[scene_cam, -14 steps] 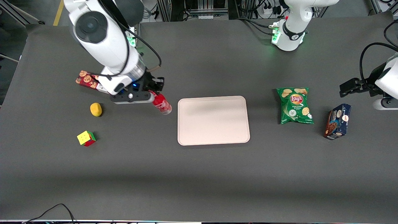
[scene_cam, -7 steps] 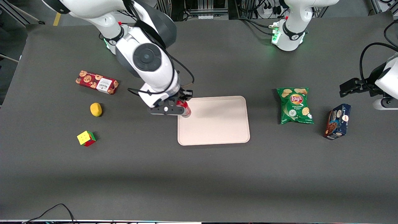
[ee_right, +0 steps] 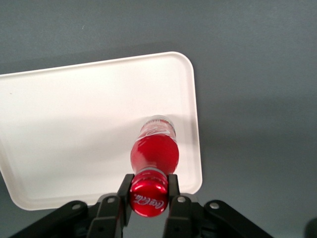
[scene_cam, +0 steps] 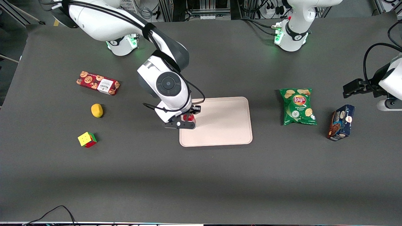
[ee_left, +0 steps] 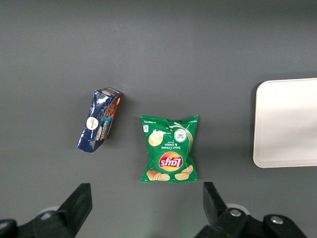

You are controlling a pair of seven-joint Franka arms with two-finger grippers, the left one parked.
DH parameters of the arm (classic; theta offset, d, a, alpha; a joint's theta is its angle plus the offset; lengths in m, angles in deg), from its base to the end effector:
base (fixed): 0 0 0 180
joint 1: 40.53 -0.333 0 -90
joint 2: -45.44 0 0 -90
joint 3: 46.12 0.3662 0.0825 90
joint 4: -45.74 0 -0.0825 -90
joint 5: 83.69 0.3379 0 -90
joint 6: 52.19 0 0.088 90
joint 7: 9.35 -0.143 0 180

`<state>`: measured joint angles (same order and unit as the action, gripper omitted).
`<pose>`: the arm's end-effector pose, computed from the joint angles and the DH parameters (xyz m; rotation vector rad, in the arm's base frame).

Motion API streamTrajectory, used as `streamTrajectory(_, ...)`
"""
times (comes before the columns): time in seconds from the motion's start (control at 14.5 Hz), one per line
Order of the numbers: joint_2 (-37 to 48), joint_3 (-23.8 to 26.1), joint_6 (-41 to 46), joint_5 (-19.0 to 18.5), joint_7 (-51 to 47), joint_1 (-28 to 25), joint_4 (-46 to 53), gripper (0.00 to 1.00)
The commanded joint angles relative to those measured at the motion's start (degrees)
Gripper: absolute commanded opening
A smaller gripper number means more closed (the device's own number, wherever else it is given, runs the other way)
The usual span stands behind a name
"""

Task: Place coke bottle on tray
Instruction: 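Carry the bottle over the white tray with the right gripper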

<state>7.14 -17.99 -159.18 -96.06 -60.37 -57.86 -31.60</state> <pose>0.5578 0.4192 0.3778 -3.1227 0.1653 0.1899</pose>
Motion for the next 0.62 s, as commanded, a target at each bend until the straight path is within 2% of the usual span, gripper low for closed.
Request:
streamTrajectory(0.0,0.43,0.34,-2.26,-1.52,-1.89,0.29,-1.59,0.0)
streamTrajectory(0.14,0.34,0.34,-2.35,-1.87,-2.5,0.29,-1.59,0.0)
streamTrajectory(0.21,0.25,0.26,-2.43,-2.04,-3.29,0.29,-1.76,0.13)
streamTrajectory(0.34,0.16,0.26,-4.18,-3.27,-4.6,0.29,-2.73,0.29)
streamTrajectory(0.41,0.25,0.26,-4.45,-3.28,-4.7,0.29,-2.99,0.33)
streamTrajectory(0.55,0.16,0.26,-4.46,-3.28,-4.7,0.29,-3.08,0.46)
